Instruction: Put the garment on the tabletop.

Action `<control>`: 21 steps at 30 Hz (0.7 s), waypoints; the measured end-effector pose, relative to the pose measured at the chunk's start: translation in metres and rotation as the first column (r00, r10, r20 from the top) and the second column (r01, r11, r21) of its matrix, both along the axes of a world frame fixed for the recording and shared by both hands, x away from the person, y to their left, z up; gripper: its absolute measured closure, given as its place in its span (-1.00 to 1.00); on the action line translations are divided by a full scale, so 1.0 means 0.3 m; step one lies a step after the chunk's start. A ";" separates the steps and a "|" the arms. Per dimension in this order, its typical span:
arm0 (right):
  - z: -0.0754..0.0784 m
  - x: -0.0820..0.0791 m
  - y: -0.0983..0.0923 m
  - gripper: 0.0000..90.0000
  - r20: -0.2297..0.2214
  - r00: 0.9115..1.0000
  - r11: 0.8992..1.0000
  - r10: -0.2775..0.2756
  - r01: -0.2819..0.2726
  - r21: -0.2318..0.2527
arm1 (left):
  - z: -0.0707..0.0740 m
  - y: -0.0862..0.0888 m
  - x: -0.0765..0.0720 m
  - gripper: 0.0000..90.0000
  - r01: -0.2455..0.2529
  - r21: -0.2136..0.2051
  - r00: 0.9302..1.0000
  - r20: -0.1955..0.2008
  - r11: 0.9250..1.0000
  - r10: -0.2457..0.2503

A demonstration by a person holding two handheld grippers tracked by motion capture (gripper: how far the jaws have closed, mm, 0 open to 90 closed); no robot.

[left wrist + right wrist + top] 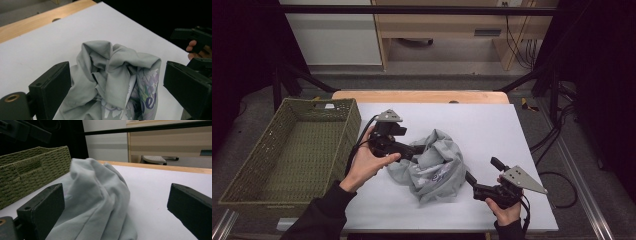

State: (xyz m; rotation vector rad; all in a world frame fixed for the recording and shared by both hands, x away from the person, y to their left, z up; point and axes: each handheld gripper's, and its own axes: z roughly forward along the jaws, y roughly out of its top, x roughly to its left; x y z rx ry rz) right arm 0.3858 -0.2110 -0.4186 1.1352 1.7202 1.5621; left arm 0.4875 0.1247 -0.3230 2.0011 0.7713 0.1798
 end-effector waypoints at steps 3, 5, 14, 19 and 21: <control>0.001 0.000 -0.002 -0.97 -0.001 1.000 1.000 0.000 0.000 -0.001 | -0.018 0.051 -0.024 -0.84 -0.026 -0.043 0.999 0.034 0.999 0.027; 0.001 0.000 -0.003 -0.97 -0.004 1.000 1.000 -0.001 0.001 0.000 | -0.037 0.088 -0.045 -0.84 -0.041 -0.072 0.998 0.049 0.997 0.044; 0.000 0.001 -0.006 -0.98 -0.003 1.000 1.000 0.005 -0.005 -0.005 | -0.121 0.220 -0.124 -0.87 -0.127 -0.134 0.985 0.103 0.983 0.141; 0.000 0.000 -0.008 -0.98 -0.009 1.000 1.000 0.003 -0.003 -0.002 | -0.161 0.276 -0.167 -0.86 -0.168 -0.176 0.974 0.121 0.970 0.190; 0.001 0.001 -0.009 -0.98 -0.006 1.000 1.000 0.002 -0.002 -0.003 | -0.175 0.290 -0.183 -0.87 -0.169 -0.174 0.973 0.125 0.970 0.192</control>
